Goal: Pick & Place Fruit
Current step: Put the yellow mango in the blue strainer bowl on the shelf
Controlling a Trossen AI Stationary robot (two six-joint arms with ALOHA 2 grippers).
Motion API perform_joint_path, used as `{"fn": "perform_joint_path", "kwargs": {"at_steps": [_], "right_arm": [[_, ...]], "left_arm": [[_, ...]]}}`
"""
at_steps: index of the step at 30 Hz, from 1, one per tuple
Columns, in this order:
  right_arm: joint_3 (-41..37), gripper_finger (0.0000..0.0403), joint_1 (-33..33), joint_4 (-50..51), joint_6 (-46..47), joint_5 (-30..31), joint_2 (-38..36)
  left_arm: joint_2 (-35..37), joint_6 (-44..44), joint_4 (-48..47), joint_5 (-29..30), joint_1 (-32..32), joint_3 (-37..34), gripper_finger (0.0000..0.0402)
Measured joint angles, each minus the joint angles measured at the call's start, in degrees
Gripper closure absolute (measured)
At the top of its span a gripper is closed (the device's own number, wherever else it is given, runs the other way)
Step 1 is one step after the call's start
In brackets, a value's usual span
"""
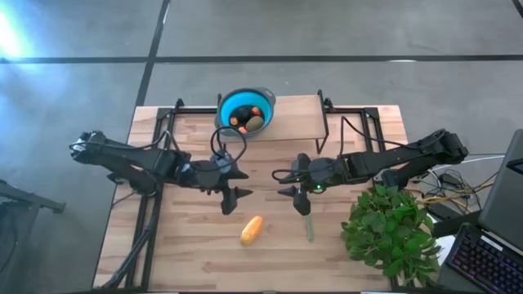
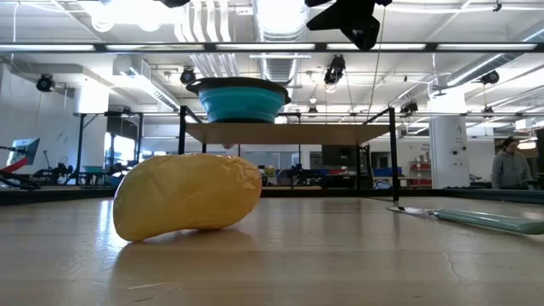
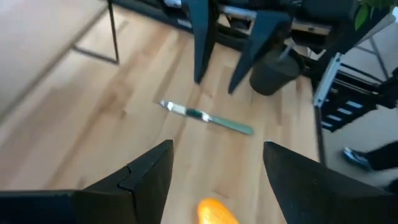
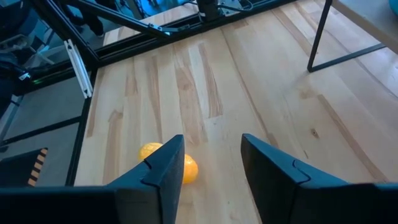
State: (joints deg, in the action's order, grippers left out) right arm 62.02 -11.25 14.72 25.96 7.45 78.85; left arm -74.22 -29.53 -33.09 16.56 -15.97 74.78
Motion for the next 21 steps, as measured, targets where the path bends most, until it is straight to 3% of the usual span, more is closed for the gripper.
{"fn": "perform_joint_path", "kwargs": {"at_steps": [8, 21], "right_arm": [[0.0, 0.0281, 0.0, 0.0, 0.0, 0.01, 0.0], [0.0, 0.0331, 0.0, -0.02, 0.0, 0.04, 0.0]], "left_arm": [[0.0, -5.14, -3.33, -4.5, -0.74, -0.31, 0.0131], [-7.72, -11.63, -3.4, -1.95, -3.4, -2.14, 0.0131]]}}
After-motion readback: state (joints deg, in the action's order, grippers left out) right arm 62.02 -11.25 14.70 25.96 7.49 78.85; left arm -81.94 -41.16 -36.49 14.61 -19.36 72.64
